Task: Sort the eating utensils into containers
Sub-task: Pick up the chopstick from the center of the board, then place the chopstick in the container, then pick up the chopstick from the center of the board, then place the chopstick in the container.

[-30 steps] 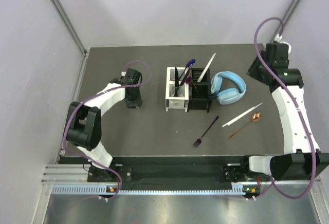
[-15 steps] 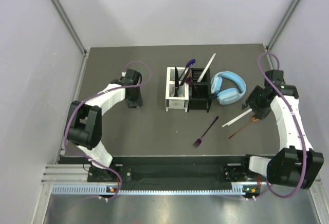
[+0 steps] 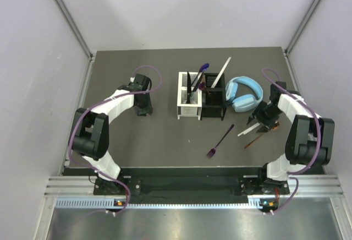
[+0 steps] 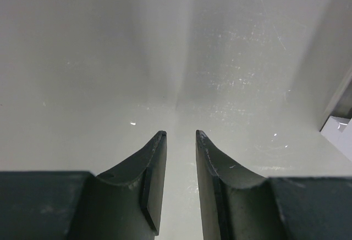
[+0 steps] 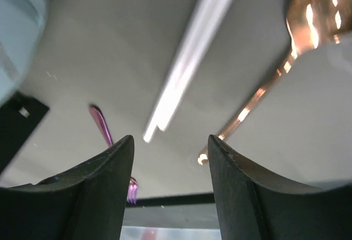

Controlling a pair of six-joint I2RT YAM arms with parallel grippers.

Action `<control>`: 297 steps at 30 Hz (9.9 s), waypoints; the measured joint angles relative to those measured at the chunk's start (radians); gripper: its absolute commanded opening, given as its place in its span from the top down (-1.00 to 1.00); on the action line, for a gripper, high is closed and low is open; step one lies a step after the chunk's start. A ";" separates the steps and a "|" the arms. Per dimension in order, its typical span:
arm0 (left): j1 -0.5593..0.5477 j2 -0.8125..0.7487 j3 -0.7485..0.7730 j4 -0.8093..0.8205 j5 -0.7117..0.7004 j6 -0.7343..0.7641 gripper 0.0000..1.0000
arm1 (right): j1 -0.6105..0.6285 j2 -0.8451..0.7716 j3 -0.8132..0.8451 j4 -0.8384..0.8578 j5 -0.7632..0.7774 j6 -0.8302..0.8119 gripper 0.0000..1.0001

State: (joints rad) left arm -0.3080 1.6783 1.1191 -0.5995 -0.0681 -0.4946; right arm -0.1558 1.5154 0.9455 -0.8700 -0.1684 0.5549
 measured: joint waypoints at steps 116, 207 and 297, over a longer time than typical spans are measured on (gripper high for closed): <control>0.001 0.066 0.033 -0.052 -0.045 0.026 0.38 | 0.521 0.314 0.539 0.425 0.134 -0.180 0.22; 0.002 0.105 0.047 -0.058 -0.043 0.026 0.40 | 0.093 -0.167 0.467 0.156 0.091 -0.222 1.00; 0.002 0.112 0.032 -0.065 -0.060 0.031 0.41 | 0.474 0.383 0.599 0.393 -0.009 -0.206 1.00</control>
State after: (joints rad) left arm -0.3061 1.7905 1.1507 -0.6643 -0.1276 -0.4633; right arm 0.3180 1.8980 1.5444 -0.4770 -0.1776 0.3492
